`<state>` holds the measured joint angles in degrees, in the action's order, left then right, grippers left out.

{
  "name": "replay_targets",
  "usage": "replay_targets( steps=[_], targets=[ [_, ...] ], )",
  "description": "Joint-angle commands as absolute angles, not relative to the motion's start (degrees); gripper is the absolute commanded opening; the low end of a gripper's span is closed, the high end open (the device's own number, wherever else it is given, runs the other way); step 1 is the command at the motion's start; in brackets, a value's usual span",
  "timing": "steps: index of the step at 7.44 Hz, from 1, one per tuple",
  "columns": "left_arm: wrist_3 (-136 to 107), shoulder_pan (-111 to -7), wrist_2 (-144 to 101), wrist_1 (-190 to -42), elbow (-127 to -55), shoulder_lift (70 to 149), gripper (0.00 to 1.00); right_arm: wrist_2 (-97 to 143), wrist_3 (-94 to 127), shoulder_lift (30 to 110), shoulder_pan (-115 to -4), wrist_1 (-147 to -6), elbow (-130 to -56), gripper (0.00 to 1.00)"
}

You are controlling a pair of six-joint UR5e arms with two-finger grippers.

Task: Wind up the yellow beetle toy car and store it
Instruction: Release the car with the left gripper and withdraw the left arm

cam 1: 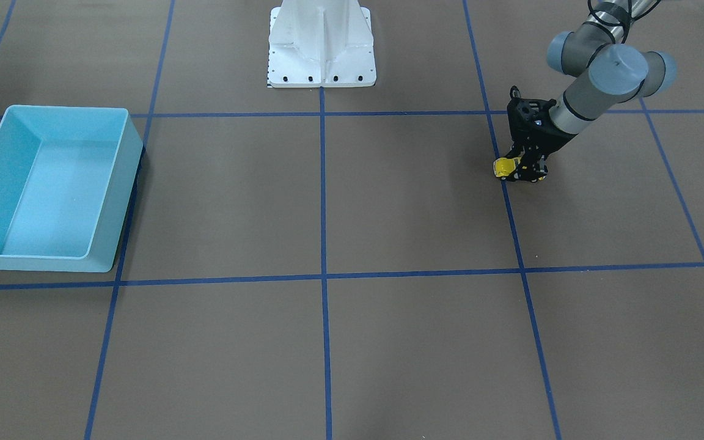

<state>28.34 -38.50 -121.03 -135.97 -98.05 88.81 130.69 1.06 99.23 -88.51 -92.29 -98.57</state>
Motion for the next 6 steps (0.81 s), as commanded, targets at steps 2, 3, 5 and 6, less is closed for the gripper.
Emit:
replay_targets(
  steps=[2,3,5,6],
  targets=[
    [29.1,-43.0,-122.1,-135.1,-98.5,88.8,1.0,130.7,1.1,99.2,-88.5,-92.3,-98.5,1.0],
    [29.1,-46.1,-124.5,-133.7,-98.4,88.8,1.0,130.7,1.1,99.2,-88.5,-92.3,-98.5,1.0],
    [29.1,-48.8,-125.5,-132.4,-98.4,88.8,1.0,130.7,1.1,99.2,-88.5,-92.3,-98.6,1.0],
    [29.1,-50.3,-125.6,-130.6,-98.4,88.8,1.0,130.7,1.1,99.2,-88.5,-92.2,-98.6,1.0]
  ],
)
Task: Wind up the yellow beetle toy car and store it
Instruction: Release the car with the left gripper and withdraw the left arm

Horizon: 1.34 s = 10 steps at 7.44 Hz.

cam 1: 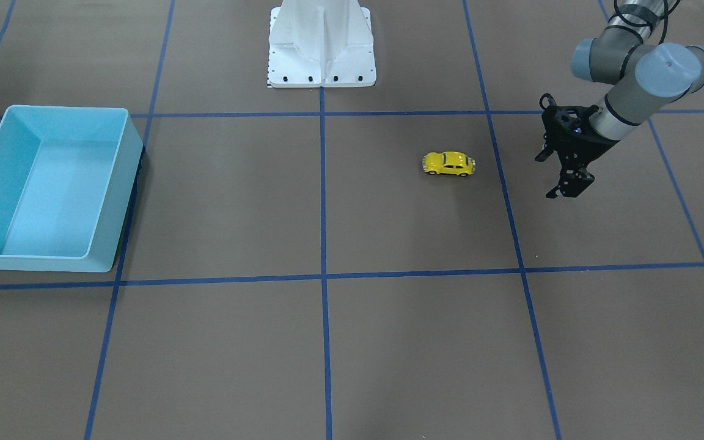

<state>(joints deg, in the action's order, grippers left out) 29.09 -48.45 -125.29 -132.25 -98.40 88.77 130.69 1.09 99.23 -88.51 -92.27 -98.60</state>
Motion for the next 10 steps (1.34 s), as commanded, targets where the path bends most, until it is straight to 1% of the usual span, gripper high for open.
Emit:
replay_targets(
  steps=[1,3,4,5,7,9,10],
  targets=[
    [29.1,-51.8,-125.6,-129.0,-98.4,88.8,1.0,130.7,1.1,99.2,-88.5,-92.3,-98.6,1.0],
    [28.6,-56.2,-125.6,-122.8,-98.5,88.8,1.0,130.7,1.1,99.1,-88.5,-92.2,-98.6,1.0],
    [20.0,-59.6,-125.7,-119.9,-98.5,88.9,1.0,130.8,1.1,99.1,-88.5,-92.2,-98.7,1.0],
    [10.6,-60.6,-125.6,-119.4,-98.6,88.9,1.0,130.8,1.1,99.1,-88.5,-92.2,-98.8,1.0],
    [6.9,-66.5,-126.1,-113.1,-98.5,88.5,1.0,130.8,1.1,98.1,-88.5,-92.1,-99.0,1.0],
    [2.9,-74.7,-126.7,-106.0,-97.3,88.3,1.0,131.0,1.8,98.6,-88.5,-92.2,-103.0,1.0],
    [-0.8,-79.2,-129.1,-104.3,-95.6,88.3,1.0,131.6,1.8,98.2,-86.4,-92.5,-105.5,1.0]
  ],
)
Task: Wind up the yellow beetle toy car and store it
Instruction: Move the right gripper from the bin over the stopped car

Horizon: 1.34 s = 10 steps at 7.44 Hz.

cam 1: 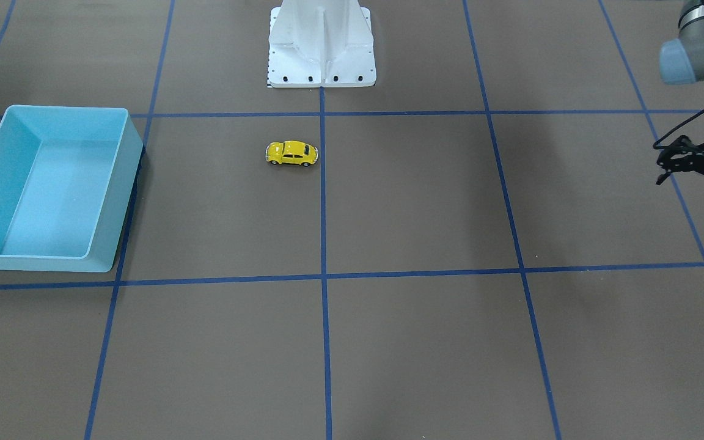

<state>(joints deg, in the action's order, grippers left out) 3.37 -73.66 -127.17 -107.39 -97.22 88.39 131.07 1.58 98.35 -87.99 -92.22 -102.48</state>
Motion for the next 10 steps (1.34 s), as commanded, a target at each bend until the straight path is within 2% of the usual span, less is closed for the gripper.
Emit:
replay_targets(
  steps=[1,3,4,7,9,10],
  targets=[
    [-1.1,-85.3,-134.5,-99.5,-92.8,88.4,1.0,131.5,2.5,96.0,-82.4,-92.5,-107.6,1.0],
    [-1.1,-93.1,-136.6,-94.8,-90.5,88.2,1.0,134.5,3.0,87.6,-76.6,-92.5,-107.8,1.0],
    [-1.3,-93.7,-136.6,-94.9,-90.7,87.5,1.0,134.8,3.0,82.9,-74.6,-92.1,-107.8,1.0],
    [-1.4,-93.5,-136.9,-95.8,-91.0,87.6,1.0,134.4,2.6,69.8,-57.9,-90.5,-114.1,1.0],
    [-1.3,-93.5,-136.9,-95.8,-91.1,87.6,1.0,126.7,2.2,71.4,-46.8,-79.2,-116.8,1.0],
    [-1.3,-93.5,-137.0,-95.8,-91.0,87.5,1.0,123.5,-1.8,71.6,-42.8,-78.7,-118.2,1.0]
  ],
)
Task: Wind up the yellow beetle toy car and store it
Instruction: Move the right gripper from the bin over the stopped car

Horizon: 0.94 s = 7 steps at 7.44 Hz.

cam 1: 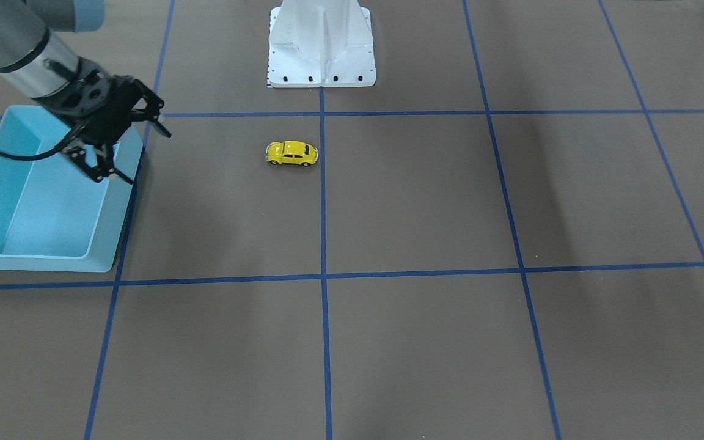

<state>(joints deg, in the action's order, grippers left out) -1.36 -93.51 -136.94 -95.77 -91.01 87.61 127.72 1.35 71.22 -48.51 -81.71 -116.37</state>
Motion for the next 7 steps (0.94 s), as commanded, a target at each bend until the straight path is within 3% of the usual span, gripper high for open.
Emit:
replay_targets(
  steps=[1,7],
  targets=[
    [-1.3,-93.5,-137.0,-95.8,-91.1,87.9,1.0,120.0,-6.8,72.1,-39.5,-77.1,-118.4,1.0],
    [-1.3,-93.5,-136.8,-95.7,-90.3,87.3,1.0,110.1,-2.7,70.7,-24.6,-71.4,-113.7,1.0]
  ],
)
